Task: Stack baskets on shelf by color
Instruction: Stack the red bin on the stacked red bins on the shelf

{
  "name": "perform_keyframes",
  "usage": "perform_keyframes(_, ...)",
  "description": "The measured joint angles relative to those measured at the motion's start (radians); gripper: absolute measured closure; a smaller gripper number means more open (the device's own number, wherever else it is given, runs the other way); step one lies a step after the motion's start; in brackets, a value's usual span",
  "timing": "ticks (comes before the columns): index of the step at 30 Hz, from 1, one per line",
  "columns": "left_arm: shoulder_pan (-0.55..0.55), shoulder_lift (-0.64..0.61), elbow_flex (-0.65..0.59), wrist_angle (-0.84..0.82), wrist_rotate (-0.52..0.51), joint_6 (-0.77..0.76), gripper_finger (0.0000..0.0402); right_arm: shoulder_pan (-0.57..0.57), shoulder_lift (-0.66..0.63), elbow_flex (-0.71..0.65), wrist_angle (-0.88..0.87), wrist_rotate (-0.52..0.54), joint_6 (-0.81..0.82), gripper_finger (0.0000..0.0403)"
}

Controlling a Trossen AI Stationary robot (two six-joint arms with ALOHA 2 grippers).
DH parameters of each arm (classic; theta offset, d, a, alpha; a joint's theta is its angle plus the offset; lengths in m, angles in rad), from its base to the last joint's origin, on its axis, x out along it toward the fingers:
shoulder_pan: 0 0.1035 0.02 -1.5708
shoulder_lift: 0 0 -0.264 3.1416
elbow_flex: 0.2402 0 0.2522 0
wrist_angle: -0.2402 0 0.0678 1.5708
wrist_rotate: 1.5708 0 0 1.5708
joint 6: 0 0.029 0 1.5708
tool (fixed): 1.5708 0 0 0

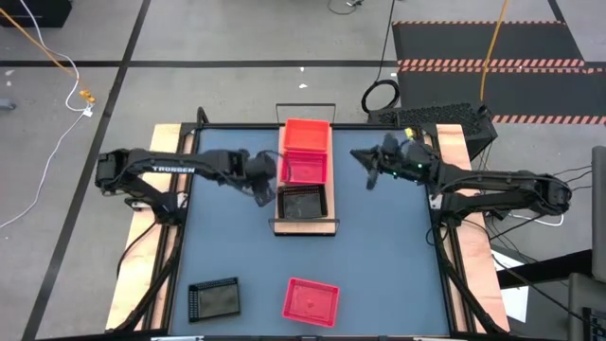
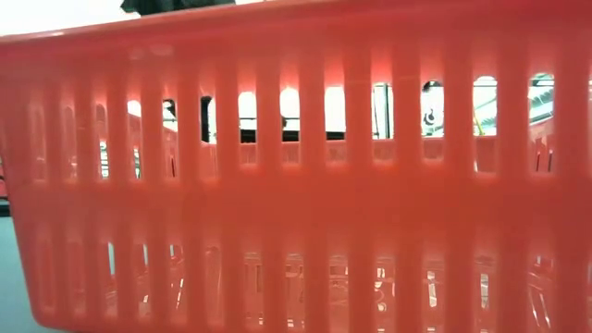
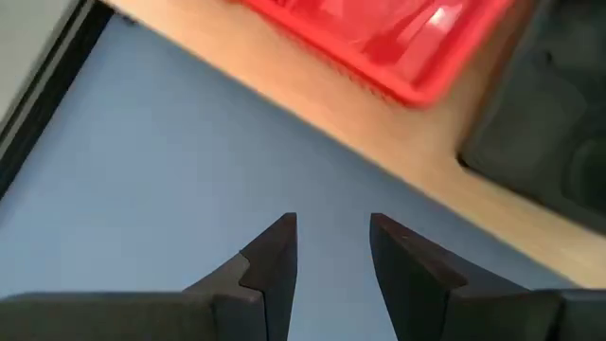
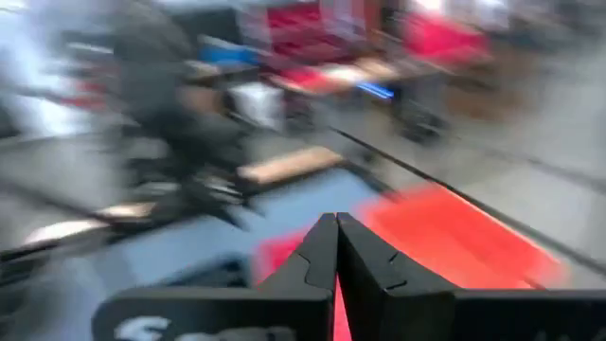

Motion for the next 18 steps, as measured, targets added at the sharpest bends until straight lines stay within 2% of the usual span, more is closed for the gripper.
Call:
perform_keyframes(3, -0.119, -0.026, -0.001, -0.095, -0.065, -0.124, 0.0266, 0.028, -0.047, 0.0, 0.074, -0.203, -0.043, 0.0403)
perform_keyframes(6, -0.238, -0.065, 0.0, -0.138, -0.079, -0.234, 0.0266, 0.061, -0.098, 0.0, 0.099, -0.306, -0.065, 0.0403)
perform_keyframes(8, -0.317, -0.089, -0.001, -0.162, -0.072, -0.284, 0.0266, 0.085, -0.129, 0.001, 0.102, -0.334, -0.096, 0.04)
perform_keyframes(14, -0.519, -0.108, 0.0, -0.124, 0.065, -0.312, 0.0266, 0.139, -0.216, 0.001, 0.09, -0.36, -0.156, 0.0376)
perform_keyframes(18, -0.614, -0.1, 0.0, -0.056, 0.079, -0.432, 0.0266, 0.173, -0.246, 0.001, 0.096, -0.359, -0.167, 0.0353)
